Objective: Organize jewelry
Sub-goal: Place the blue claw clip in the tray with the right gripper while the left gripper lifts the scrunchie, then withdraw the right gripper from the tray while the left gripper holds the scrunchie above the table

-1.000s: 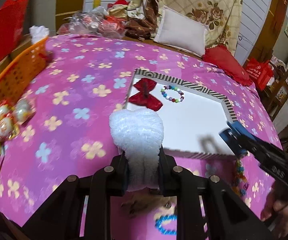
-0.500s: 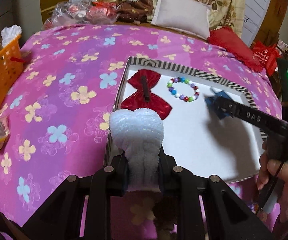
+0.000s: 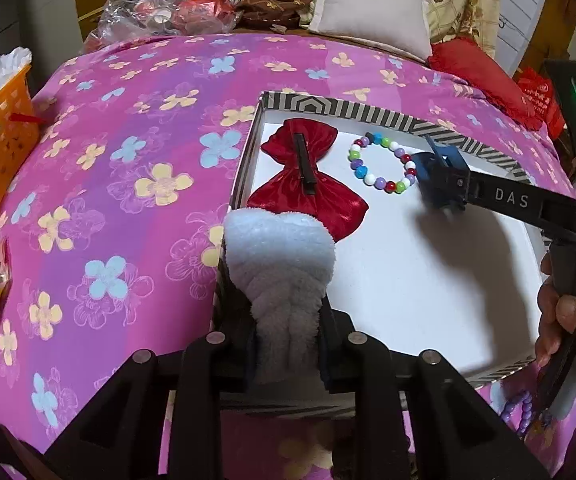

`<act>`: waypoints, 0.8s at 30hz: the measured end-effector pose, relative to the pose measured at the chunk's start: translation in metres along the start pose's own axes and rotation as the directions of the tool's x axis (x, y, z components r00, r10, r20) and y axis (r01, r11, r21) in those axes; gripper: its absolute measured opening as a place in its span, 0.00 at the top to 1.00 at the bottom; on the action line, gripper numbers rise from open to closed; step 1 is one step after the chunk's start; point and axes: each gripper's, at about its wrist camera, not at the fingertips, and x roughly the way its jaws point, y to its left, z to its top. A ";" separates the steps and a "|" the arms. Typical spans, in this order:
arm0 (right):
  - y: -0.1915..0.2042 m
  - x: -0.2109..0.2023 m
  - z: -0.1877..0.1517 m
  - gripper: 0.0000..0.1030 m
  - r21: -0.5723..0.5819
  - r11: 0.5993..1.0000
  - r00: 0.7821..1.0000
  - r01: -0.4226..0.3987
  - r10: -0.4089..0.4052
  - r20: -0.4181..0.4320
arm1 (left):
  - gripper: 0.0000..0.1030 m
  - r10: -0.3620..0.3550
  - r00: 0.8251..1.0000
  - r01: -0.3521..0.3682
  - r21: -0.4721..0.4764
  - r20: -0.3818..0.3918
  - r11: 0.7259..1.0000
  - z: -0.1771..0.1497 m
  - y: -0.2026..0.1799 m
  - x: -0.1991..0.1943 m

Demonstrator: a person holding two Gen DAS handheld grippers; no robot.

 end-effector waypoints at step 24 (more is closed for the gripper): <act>-0.036 -0.097 -0.052 0.32 0.102 0.983 0.988 -0.150 0.144 0.062 | 0.78 0.071 0.992 -0.072 0.013 0.104 0.997 -0.016 -0.008 -0.049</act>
